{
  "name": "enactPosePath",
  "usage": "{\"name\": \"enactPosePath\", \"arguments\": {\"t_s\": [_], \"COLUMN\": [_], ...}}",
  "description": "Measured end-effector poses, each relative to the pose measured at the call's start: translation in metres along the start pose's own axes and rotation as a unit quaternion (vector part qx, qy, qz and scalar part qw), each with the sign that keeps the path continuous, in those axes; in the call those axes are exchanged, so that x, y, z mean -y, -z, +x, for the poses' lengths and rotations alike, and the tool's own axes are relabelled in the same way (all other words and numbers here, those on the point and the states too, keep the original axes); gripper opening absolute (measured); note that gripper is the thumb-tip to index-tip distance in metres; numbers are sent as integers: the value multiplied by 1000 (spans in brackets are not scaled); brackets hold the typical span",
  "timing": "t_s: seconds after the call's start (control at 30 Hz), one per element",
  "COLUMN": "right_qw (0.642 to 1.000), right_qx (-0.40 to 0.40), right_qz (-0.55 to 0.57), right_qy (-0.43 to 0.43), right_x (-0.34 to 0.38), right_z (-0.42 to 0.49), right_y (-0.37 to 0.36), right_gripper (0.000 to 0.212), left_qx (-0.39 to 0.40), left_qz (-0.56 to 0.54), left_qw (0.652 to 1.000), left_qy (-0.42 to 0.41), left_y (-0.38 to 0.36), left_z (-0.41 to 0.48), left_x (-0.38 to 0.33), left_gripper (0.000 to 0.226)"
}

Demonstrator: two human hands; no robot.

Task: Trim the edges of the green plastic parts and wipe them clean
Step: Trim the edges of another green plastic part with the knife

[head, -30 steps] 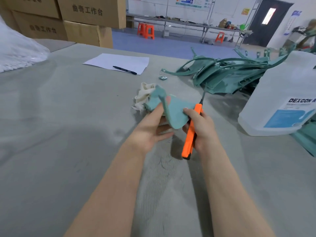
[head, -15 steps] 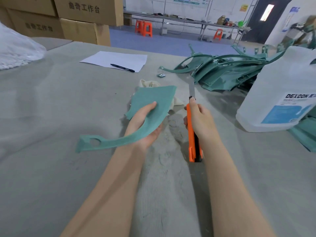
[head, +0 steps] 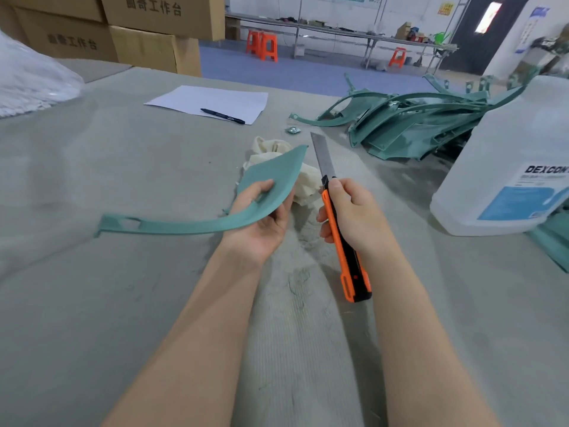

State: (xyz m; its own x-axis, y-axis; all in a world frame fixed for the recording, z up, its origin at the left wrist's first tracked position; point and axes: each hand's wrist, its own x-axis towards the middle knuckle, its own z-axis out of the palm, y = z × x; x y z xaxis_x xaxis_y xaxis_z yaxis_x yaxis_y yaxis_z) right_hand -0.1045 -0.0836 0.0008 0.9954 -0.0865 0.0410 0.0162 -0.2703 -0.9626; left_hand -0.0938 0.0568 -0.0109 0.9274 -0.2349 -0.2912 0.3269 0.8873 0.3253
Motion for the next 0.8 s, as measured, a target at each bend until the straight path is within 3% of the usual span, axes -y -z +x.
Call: {"name": "enactPosePath", "arguments": {"t_s": [0.43, 0.8], "right_qw": [999, 1000], "right_qx": [-26, 2], "right_qz": [-18, -6], "right_qy": [27, 31], "right_x": [-4, -3], "right_z": [0, -1], "right_y": [-4, -5], "right_gripper": [30, 34], "left_qx": [26, 40], "left_qz": [-28, -57], "left_qw": [999, 997], "left_qy": [24, 38], "left_y": [0, -1], "left_z": [-2, -8], "left_x": [-3, -2], "left_gripper": [27, 29]}}
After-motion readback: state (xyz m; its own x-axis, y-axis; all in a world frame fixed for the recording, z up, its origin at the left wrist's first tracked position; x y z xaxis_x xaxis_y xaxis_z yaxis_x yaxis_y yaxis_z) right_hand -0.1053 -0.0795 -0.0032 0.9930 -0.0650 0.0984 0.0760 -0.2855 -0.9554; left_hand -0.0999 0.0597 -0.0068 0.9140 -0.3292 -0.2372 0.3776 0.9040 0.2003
